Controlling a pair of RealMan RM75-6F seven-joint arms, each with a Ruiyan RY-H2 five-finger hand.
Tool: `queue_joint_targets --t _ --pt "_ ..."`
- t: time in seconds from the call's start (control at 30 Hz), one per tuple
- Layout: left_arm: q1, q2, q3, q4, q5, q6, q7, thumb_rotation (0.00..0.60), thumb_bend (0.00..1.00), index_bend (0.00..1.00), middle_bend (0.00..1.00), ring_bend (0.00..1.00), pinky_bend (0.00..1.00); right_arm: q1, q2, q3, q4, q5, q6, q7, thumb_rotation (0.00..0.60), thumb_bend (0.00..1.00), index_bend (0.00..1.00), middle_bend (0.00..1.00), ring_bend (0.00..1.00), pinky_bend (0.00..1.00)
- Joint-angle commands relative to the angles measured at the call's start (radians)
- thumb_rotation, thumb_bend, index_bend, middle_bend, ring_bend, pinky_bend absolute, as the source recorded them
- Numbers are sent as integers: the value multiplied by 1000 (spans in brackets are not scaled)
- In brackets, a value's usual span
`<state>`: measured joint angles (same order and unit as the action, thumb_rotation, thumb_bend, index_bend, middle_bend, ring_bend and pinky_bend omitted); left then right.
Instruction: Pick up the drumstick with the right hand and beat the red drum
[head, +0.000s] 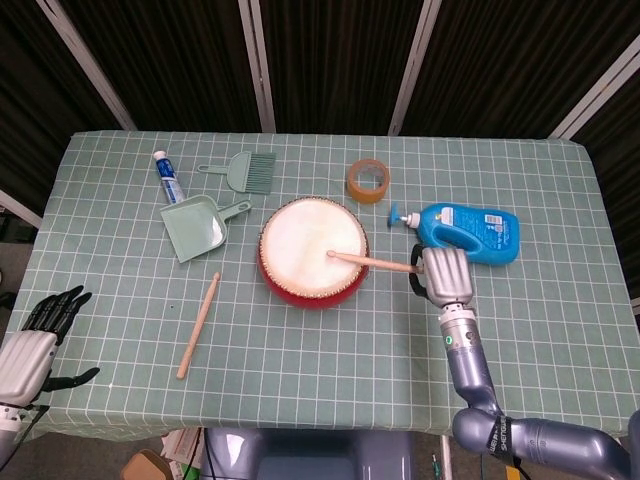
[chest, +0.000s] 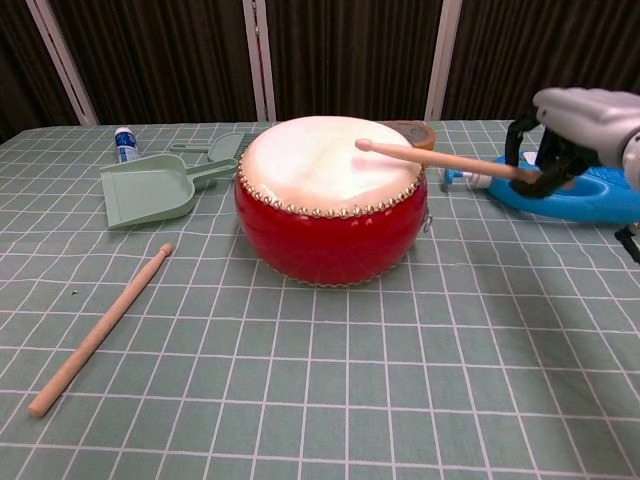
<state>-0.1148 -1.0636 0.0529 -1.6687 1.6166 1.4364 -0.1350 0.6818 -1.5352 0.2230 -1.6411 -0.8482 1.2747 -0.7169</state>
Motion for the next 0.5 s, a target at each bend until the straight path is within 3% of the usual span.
queue_joint_targets --t 0.03,0.23,0.4,0.5 --pt "2 1 0 0 -4 1 -3 600 0 0 0 0 3 46 -72 -115 126 -126 22 -173 600 807 947 1000 1000 937" --pt "4 3 0 -1 -5 4 -5 600 0 0 0 0 3 32 -85 -12 78 -105 82 -92 600 807 948 1000 1000 938" --pt "5 4 0 -3 -8 3 -6 600 0 0 0 0 3 0 -90 104 7 -75 140 60 600 807 948 1000 1000 938" --pt "4 4 0 -4 -7 2 -5 600 0 0 0 0 3 -10 -80 136 -14 -73 161 93 600 806 948 1000 1000 938"
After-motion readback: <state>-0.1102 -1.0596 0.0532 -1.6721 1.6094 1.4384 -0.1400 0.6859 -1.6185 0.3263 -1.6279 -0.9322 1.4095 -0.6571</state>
